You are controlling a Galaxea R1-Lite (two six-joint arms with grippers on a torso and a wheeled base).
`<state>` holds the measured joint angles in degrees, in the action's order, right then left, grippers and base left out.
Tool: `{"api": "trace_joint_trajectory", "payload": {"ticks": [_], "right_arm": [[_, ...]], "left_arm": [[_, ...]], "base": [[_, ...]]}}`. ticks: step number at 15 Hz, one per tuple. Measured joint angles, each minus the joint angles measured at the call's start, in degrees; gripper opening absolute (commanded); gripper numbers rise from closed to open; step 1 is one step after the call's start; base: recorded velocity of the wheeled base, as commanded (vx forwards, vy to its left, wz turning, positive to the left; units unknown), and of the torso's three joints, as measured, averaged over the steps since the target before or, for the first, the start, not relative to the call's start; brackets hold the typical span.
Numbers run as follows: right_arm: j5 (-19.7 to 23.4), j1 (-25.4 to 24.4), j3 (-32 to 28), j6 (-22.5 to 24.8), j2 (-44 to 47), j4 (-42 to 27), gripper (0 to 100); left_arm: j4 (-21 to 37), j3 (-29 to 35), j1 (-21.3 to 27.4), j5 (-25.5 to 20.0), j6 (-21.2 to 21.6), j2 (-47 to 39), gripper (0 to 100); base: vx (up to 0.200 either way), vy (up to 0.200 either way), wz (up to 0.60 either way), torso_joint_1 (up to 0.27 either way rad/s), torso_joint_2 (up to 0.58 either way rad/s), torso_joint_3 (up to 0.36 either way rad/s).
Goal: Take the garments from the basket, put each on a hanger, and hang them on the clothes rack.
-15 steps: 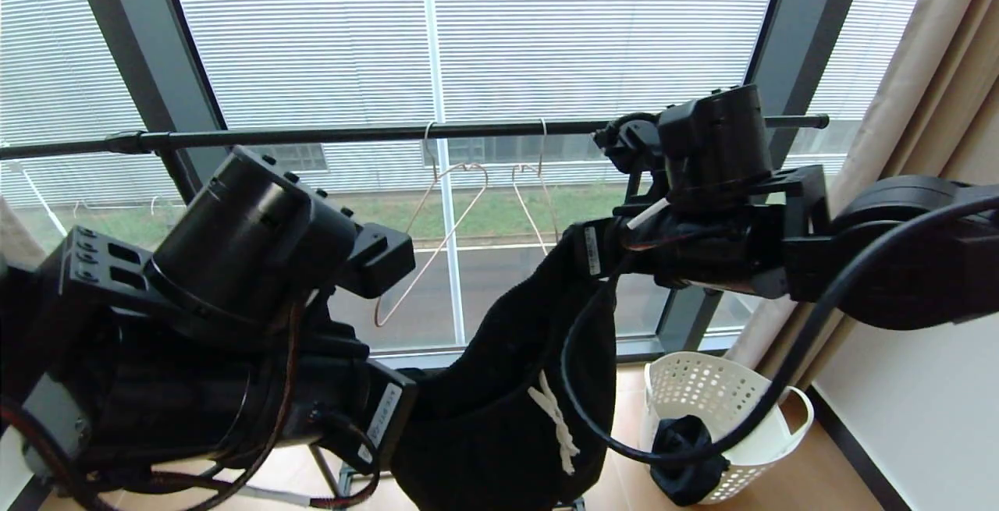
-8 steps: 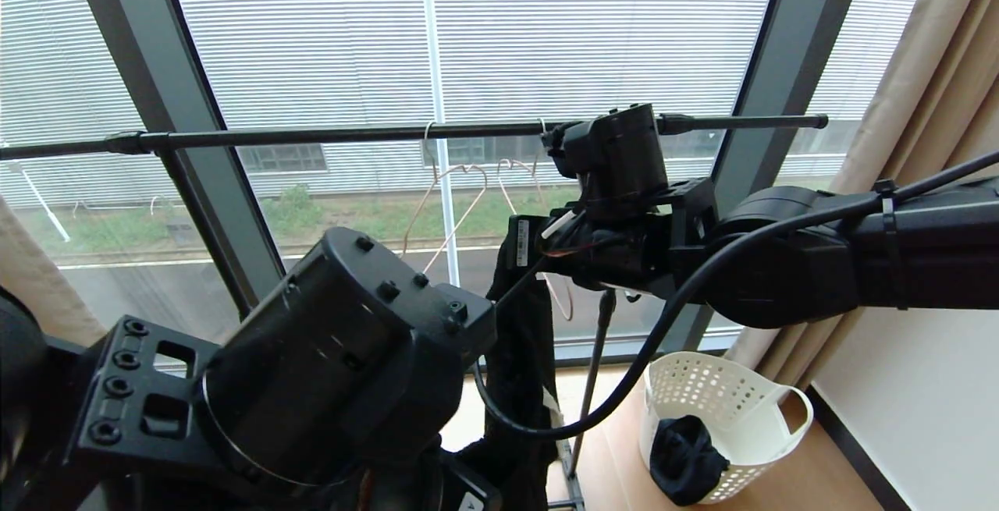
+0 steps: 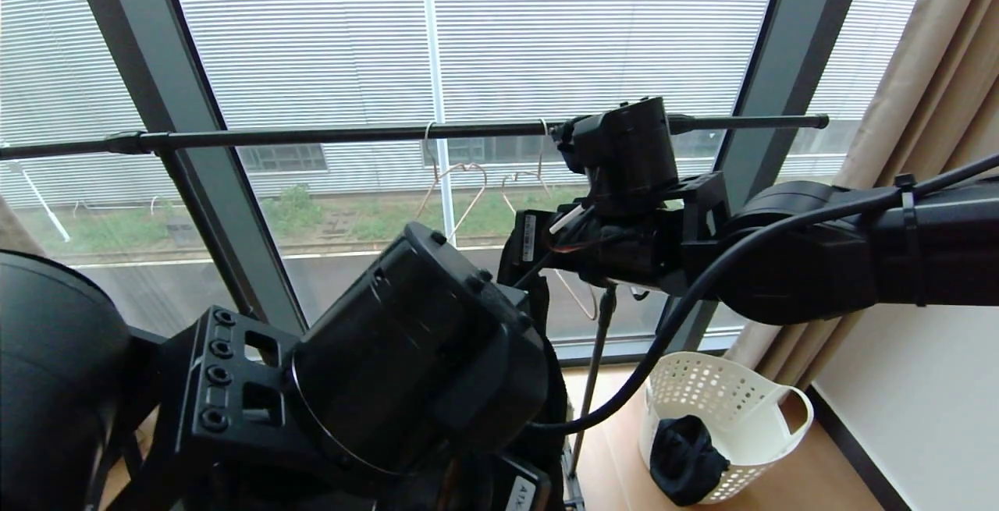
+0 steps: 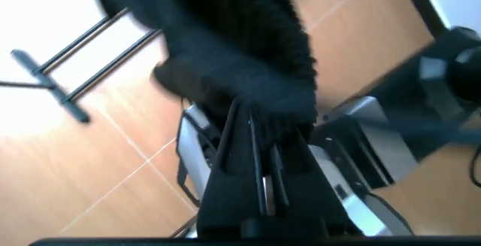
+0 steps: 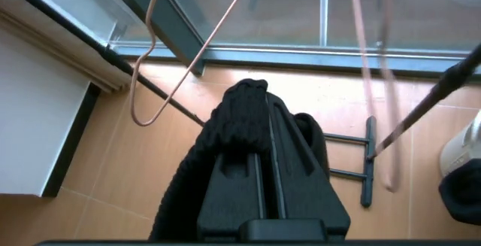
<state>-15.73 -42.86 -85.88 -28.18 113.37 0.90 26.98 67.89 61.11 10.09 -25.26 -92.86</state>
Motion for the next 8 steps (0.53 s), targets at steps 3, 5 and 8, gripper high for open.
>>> {"api": "trace_joint_trajectory", "payload": {"ticks": [3,5,8], "right_arm": [[0.0,2.9,3.2,3.6,-3.3,-0.1,0],[0.0,4.0,7.0,9.7,-5.8,0.2,0],[0.0,4.7,14.5,20.9,-10.3,0.2,0]], "left_arm": [[0.0,-3.3,-4.5,0.5,0.3,2.2,0],[-0.2,-4.3,-9.3,0.5,0.5,2.8,0],[-2.5,-3.1,-17.7,0.7,3.2,1.2,0]], "base": [[0.0,0.0,0.0,0.0,0.0,0.0],[0.0,0.0,0.0,0.0,0.0,0.0],[0.0,0.0,0.0,0.0,0.0,0.0]]}}
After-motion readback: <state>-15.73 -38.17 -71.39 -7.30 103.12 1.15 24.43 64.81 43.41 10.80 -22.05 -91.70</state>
